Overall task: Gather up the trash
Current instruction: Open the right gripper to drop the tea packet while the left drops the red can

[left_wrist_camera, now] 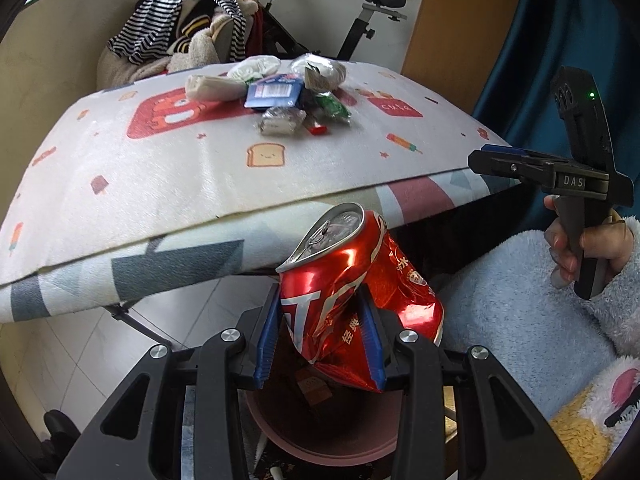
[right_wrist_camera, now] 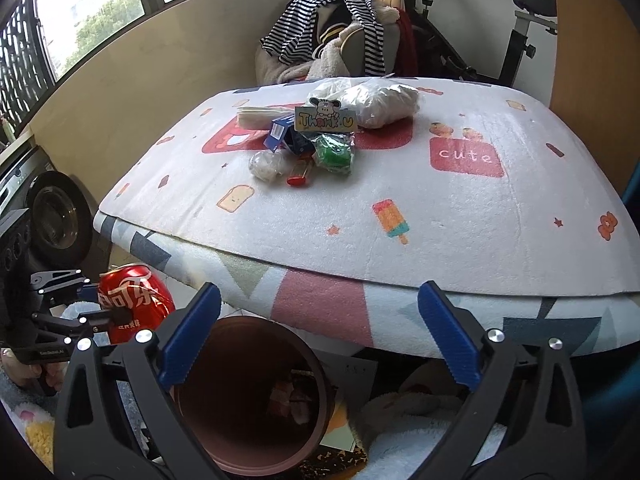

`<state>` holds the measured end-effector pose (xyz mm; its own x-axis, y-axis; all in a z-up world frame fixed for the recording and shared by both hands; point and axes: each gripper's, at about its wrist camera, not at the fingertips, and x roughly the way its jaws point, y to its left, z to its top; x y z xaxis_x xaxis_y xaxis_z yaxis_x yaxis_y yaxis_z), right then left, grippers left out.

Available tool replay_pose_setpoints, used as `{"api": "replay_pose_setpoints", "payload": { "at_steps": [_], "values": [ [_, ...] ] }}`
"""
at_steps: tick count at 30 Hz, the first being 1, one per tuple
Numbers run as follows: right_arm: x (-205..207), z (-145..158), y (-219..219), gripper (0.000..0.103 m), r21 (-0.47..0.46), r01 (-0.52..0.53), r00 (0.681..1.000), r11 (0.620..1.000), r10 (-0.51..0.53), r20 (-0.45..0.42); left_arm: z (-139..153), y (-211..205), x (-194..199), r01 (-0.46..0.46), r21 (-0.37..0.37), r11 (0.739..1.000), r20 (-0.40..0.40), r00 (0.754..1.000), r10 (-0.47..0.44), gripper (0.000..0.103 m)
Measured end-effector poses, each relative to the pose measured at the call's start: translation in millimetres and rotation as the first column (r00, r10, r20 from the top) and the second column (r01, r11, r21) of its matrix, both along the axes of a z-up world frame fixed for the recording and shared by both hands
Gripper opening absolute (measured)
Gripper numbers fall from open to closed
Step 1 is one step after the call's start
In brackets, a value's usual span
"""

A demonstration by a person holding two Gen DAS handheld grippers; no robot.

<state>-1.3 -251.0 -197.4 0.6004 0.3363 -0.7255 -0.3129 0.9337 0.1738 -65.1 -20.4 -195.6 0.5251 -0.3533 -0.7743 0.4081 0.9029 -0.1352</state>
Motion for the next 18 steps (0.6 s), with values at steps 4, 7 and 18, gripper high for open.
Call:
{"api": "replay_pose_setpoints", "payload": {
  "at_steps": [4, 7, 18],
  "values": [
    [-2, -1, 2, 0.097, -0.007, -0.003, 1.0, 1.0, 0.003, 0.004, -5, -5, 2, 0.01, -0.002, 1.0, -0.012, 1.0, -0.01, 0.037],
    [-1, -3, 2, 0.097, -0.009, 0.005, 1.0, 1.0, -0.005, 0.004, -8, -10, 2, 0.022, 0.002, 1.0, -0.019, 1.0, -0.022, 0.037],
    [-1, -5, 3, 0.097, -0.038, 0.002, 1.0, 0.999, -0.002, 0.013, -14, -11, 4, 0.015, 0.0, 1.0, -0.02, 1.0, -0.015, 0.081]
  ]
}}
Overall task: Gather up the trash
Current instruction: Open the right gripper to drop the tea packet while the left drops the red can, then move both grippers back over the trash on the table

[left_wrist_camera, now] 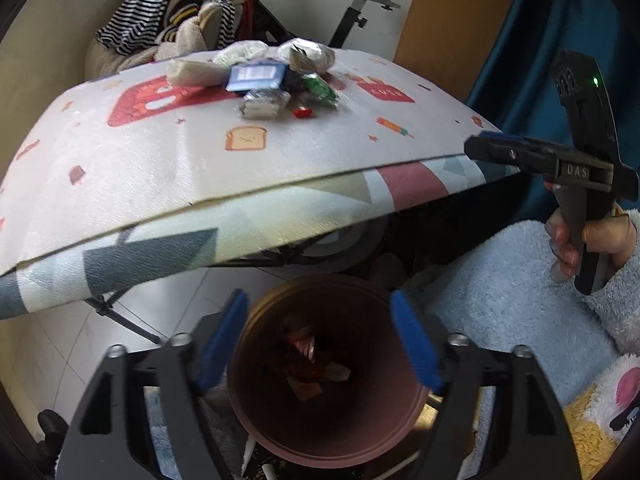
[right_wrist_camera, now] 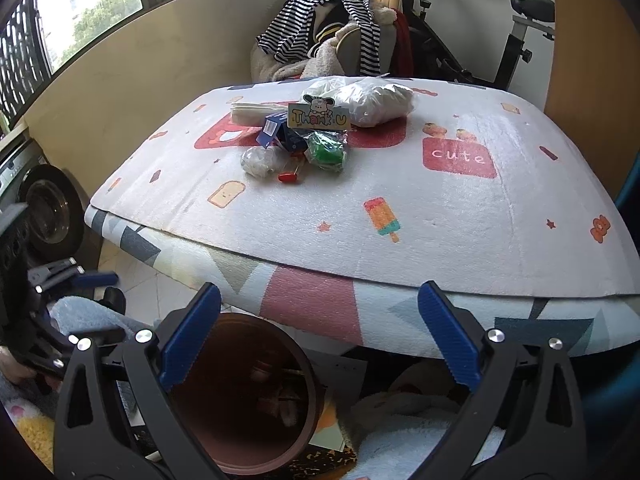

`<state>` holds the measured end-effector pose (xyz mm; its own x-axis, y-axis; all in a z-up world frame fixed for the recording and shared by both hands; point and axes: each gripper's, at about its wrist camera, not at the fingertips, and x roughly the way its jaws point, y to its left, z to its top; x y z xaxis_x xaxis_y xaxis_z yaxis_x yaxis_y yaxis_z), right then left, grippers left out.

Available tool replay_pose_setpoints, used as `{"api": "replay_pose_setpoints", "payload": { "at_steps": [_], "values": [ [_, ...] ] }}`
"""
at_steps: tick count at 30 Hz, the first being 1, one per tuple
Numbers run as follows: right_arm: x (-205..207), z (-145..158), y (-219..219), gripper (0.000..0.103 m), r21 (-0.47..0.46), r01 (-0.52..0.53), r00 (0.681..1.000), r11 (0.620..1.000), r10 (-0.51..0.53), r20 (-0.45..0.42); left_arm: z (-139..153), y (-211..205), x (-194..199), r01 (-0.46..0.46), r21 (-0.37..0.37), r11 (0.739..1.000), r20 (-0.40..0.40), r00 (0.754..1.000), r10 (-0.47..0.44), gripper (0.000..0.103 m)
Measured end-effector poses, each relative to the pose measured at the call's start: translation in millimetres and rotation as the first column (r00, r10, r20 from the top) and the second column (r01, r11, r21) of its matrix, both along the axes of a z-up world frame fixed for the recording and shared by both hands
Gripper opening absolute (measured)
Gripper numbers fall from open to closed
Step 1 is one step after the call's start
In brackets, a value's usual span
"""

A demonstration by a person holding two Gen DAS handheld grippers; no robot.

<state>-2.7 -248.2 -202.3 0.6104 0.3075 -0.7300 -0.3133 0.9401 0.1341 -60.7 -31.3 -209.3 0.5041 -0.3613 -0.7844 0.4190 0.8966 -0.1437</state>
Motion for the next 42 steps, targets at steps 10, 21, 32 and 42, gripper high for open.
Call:
{"api": "replay_pose_setpoints", "payload": {
  "at_steps": [10, 21, 32, 42],
  "values": [
    [7, 6, 9, 0.097, -0.062, -0.044, 0.998, 0.997, 0.046, 0.034, 32, 29, 15, -0.127, 0.047, 0.991, 0.136, 0.983, 0.119, 0.097],
    [21, 22, 11, 0.097, -0.084, -0.072, 0.995, 0.994, 0.077, 0.063, 83, 62, 35, -0.232, 0.005, 0.973, 0.292, 0.931, 0.22, 0.097],
    [40, 23, 12, 0.097, -0.109, -0.035, 0.999, 0.993, 0.038, 0.02, 105, 84, 58, -0.301, -0.012, 0.953, 0.326, 0.9, 0.289, 0.097],
    [70, 16, 2, 0.097, -0.133, 0.056, 0.998, 0.99, -0.056, 0.003, 99, 97, 76, -0.31, -0.032, 0.95, 0.295, 0.905, 0.306, 0.097]
  ]
}}
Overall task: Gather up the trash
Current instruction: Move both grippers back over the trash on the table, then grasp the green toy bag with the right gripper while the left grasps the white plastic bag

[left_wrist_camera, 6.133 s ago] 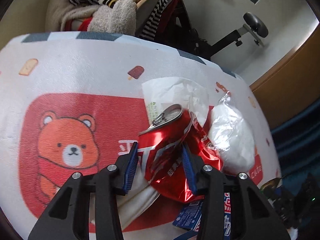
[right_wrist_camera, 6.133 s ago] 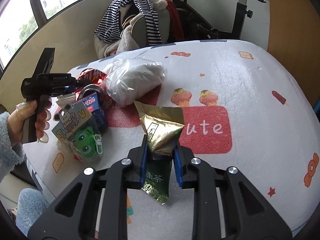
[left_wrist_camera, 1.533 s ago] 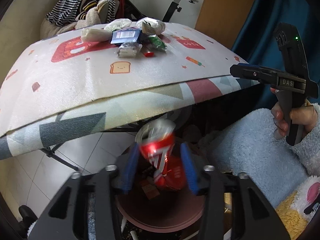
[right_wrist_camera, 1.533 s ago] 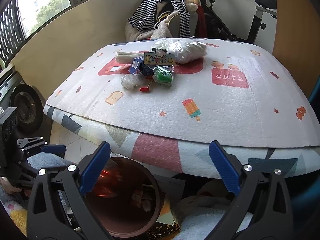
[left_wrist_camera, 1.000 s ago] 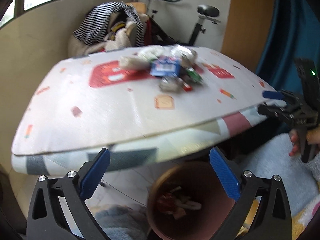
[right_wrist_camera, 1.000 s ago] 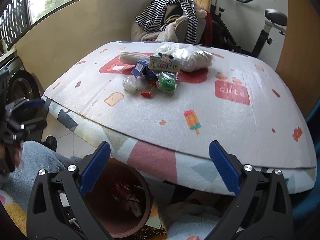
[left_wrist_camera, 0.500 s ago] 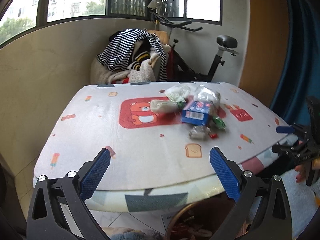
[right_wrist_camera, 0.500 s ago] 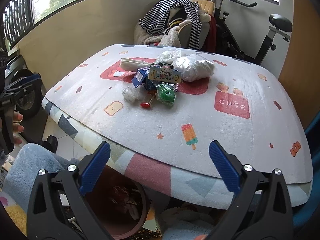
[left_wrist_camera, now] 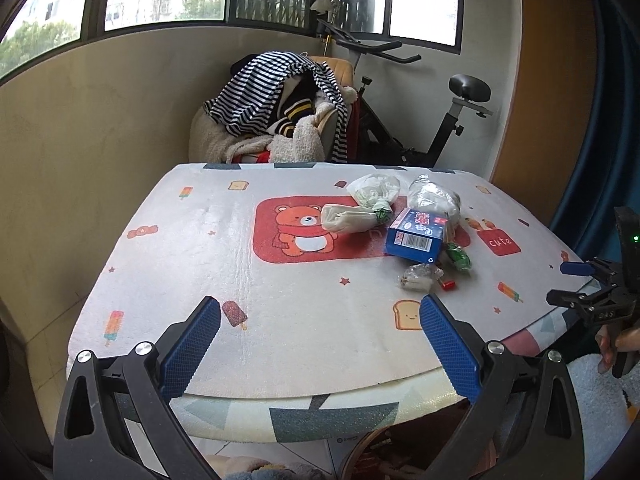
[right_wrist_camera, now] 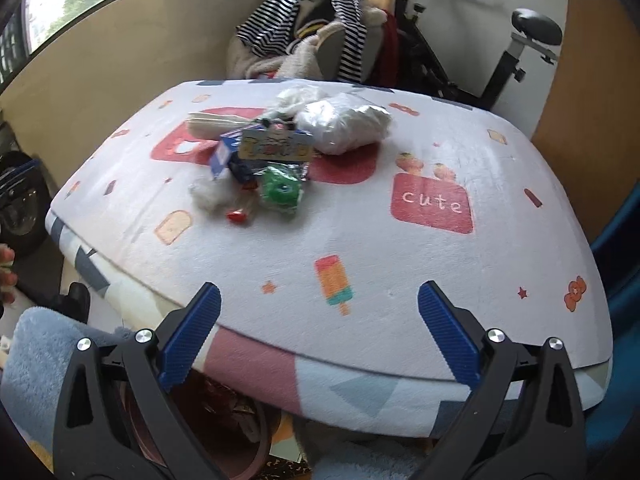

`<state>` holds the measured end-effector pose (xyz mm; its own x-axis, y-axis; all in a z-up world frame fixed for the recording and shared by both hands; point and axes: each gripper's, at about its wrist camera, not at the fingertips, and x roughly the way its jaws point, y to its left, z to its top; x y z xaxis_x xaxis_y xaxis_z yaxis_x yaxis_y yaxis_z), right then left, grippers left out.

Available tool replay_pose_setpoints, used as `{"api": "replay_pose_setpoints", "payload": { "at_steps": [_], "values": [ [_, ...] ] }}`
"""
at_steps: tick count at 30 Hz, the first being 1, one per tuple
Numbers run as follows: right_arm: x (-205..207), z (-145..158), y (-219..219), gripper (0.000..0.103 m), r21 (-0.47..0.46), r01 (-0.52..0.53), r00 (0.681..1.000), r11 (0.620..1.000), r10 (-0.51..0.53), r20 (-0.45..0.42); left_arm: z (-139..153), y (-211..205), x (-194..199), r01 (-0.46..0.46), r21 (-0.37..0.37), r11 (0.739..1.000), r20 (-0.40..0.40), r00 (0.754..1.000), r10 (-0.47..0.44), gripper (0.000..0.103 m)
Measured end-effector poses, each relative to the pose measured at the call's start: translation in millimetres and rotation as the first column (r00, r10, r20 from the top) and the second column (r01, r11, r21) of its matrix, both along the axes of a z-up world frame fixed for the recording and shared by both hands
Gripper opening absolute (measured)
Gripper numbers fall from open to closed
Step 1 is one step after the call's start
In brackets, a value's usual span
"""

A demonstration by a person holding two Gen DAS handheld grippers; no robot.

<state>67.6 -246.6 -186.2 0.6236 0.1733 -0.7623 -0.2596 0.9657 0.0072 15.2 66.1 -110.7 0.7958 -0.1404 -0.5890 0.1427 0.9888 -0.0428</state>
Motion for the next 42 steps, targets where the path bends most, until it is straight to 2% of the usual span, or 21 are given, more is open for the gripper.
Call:
{"api": "replay_pose_setpoints", "payload": {
  "at_steps": [9, 12, 18, 20, 26, 29, 31, 34, 38, 42],
  "values": [
    [38, -12, -12, 0.097, 0.048, -0.029, 1.0, 0.998, 0.029, 0.002, -9, 8, 23, -0.008, -0.045, 0.999, -0.041, 0.999, 0.007, 0.097],
    [53, -17, -2, 0.089, 0.025, -0.047, 0.999, 0.999, 0.047, 0.0, -15, 10, 35, -0.014, -0.054, 0.998, -0.06, 0.998, 0.011, 0.097],
    [78, -24, 23, 0.084, 0.023, -0.109, 0.994, 0.994, 0.109, -0.012, -27, 11, 56, -0.017, -0.074, 0.997, -0.095, 0.995, 0.01, 0.097],
    [92, -27, 31, 0.084, 0.049, -0.127, 0.992, 0.991, 0.128, -0.017, -30, 12, 62, -0.019, -0.087, 0.996, -0.109, 0.994, 0.009, 0.097],
    [123, -43, 51, 0.081, 0.064, -0.134, 0.989, 0.989, 0.138, -0.057, -42, 13, 76, -0.029, -0.11, 0.993, -0.153, 0.988, 0.012, 0.097],
    [134, -49, 54, 0.072, 0.08, -0.124, 0.988, 0.989, 0.131, -0.084, -45, 13, 82, -0.024, -0.124, 0.992, -0.172, 0.985, 0.003, 0.097],
    [138, -54, 50, 0.054, 0.115, -0.11, 0.987, 0.987, 0.122, -0.1, -46, 14, 85, -0.027, -0.124, 0.992, -0.178, 0.984, 0.005, 0.097],
    [135, -52, 45, 0.041, 0.171, -0.103, 0.99, 0.98, 0.117, -0.078, -46, 14, 89, -0.026, -0.127, 0.992, -0.179, 0.984, 0.003, 0.097],
    [115, -39, 31, 0.04, 0.229, -0.056, 0.998, 0.972, 0.047, 0.045, -47, 13, 93, -0.019, -0.132, 0.991, -0.183, 0.983, -0.006, 0.097],
    [104, -36, 24, 0.039, 0.264, -0.004, 0.996, 0.965, -0.018, 0.082, -48, 7, 99, -0.008, -0.14, 0.99, -0.193, 0.981, -0.019, 0.097]
  ]
}}
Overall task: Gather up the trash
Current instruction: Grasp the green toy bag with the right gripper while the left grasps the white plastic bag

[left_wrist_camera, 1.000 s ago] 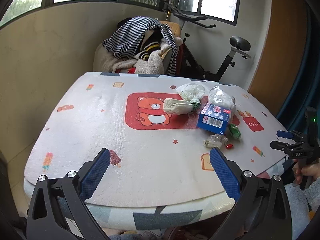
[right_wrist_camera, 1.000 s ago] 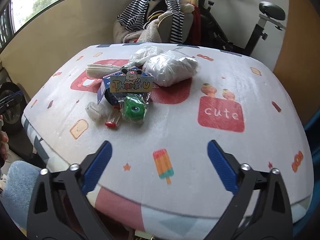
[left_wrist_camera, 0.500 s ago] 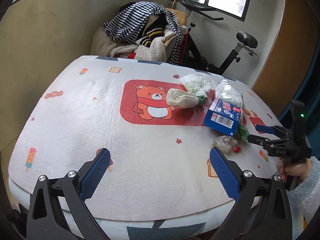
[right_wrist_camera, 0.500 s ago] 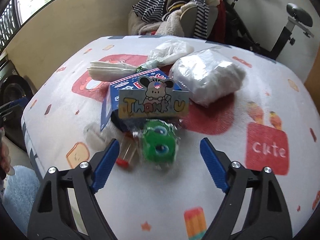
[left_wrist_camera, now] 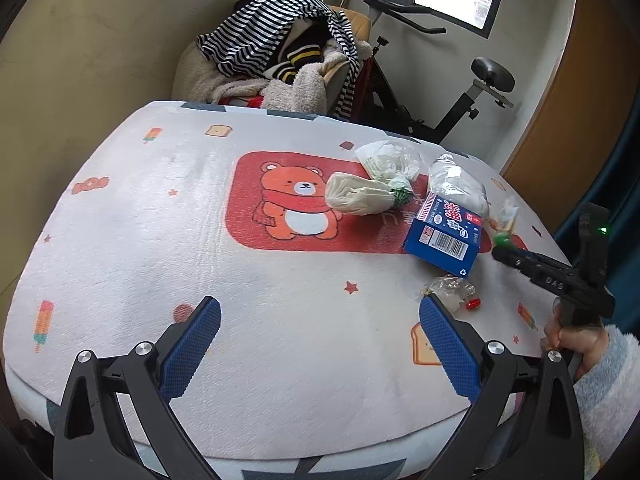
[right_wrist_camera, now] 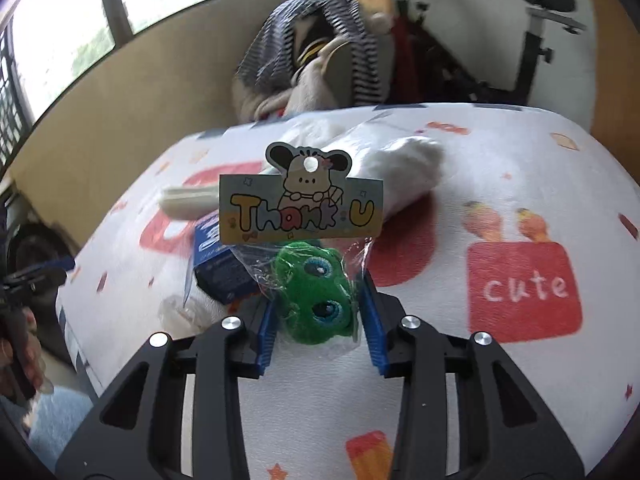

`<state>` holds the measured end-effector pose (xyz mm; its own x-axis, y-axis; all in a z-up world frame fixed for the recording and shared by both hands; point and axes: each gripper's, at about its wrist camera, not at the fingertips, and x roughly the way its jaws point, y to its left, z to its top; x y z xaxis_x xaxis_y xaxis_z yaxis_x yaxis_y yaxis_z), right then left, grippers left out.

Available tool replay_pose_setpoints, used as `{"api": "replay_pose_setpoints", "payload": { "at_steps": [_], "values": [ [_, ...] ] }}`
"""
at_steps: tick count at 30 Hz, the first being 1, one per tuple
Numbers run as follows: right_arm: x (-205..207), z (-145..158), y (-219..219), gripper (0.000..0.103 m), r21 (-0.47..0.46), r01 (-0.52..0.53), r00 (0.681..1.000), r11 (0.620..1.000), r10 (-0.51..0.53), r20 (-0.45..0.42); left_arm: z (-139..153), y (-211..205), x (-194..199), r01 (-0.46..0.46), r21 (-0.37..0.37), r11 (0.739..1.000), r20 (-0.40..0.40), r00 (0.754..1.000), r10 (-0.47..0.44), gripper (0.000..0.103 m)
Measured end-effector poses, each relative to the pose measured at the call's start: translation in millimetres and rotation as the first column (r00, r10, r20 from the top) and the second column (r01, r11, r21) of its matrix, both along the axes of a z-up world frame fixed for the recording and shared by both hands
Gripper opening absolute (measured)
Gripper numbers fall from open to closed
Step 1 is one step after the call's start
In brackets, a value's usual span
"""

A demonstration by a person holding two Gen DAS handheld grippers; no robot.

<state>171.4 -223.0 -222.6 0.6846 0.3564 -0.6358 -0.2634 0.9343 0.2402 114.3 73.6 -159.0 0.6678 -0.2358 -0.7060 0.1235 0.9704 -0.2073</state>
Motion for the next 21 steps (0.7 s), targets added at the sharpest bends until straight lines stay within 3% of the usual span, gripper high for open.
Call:
{"api": "replay_pose_setpoints", "payload": {
  "at_steps": [2, 6, 10, 12, 15, 21],
  "values": [
    [-1, 0, 2, 0.039, -0.004, 0.005, 1.0, 1.0, -0.005, 0.003, -3, -2, 7, 0.003, -0.03, 1.0, -0.021, 1.0, -0.003, 0.097],
    [-3, 1, 3, 0.039, -0.012, 0.002, 1.0, 1.0, -0.002, 0.004, -11, 3, 29, -0.037, -0.167, 0.985, -0.075, 0.997, 0.025, 0.097],
    [1, 1, -2, 0.039, -0.005, -0.014, 1.0, 1.0, 0.014, -0.004, -12, -2, 57, -0.058, -0.199, 0.978, -0.075, 0.996, 0.043, 0.093],
    [5, 2, -10, 0.039, -0.007, -0.021, 1.0, 1.0, 0.021, -0.004, -15, 1, 78, -0.09, -0.271, 0.958, -0.093, 0.993, 0.067, 0.079],
    [7, 0, -8, 0.039, -0.018, -0.029, 1.0, 0.999, 0.029, 0.001, -22, 8, 104, -0.163, -0.367, 0.916, -0.127, 0.984, 0.125, 0.075],
    [5, -3, -3, 0.039, -0.025, -0.036, 0.999, 0.999, 0.036, 0.008, -31, -12, 141, -0.207, -0.384, 0.9, -0.183, 0.972, 0.146, 0.072]
  ]
}}
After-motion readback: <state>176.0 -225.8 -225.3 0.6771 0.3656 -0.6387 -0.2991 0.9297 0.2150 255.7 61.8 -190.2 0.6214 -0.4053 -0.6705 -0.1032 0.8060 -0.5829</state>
